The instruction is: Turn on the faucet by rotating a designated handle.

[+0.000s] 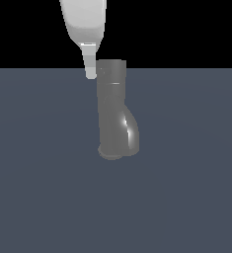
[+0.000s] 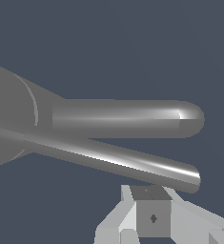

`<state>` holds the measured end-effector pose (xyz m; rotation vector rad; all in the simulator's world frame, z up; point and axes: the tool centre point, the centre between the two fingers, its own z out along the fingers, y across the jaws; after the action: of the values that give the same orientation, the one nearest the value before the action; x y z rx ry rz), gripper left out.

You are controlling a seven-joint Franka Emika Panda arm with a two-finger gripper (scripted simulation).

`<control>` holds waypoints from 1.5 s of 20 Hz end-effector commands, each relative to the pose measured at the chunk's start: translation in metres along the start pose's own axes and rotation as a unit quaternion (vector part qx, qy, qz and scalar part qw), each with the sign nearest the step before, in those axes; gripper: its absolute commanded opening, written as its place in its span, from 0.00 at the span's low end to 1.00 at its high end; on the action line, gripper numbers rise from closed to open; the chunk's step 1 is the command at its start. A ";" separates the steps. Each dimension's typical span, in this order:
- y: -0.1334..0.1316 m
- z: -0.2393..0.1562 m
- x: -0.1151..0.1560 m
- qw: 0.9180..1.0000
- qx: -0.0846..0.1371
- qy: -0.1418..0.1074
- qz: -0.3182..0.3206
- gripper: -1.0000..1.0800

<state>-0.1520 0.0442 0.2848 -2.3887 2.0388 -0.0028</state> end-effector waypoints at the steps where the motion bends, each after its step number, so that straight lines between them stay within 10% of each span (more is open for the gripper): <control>1: 0.000 0.000 0.011 1.000 0.000 0.000 0.002 0.00; 20: -0.002 0.000 0.113 1.000 -0.001 0.000 0.005 0.00; 30: -0.023 0.000 0.115 1.000 -0.001 0.000 -0.006 0.00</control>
<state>-0.1168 -0.0605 0.2849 -2.4068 2.0232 0.0029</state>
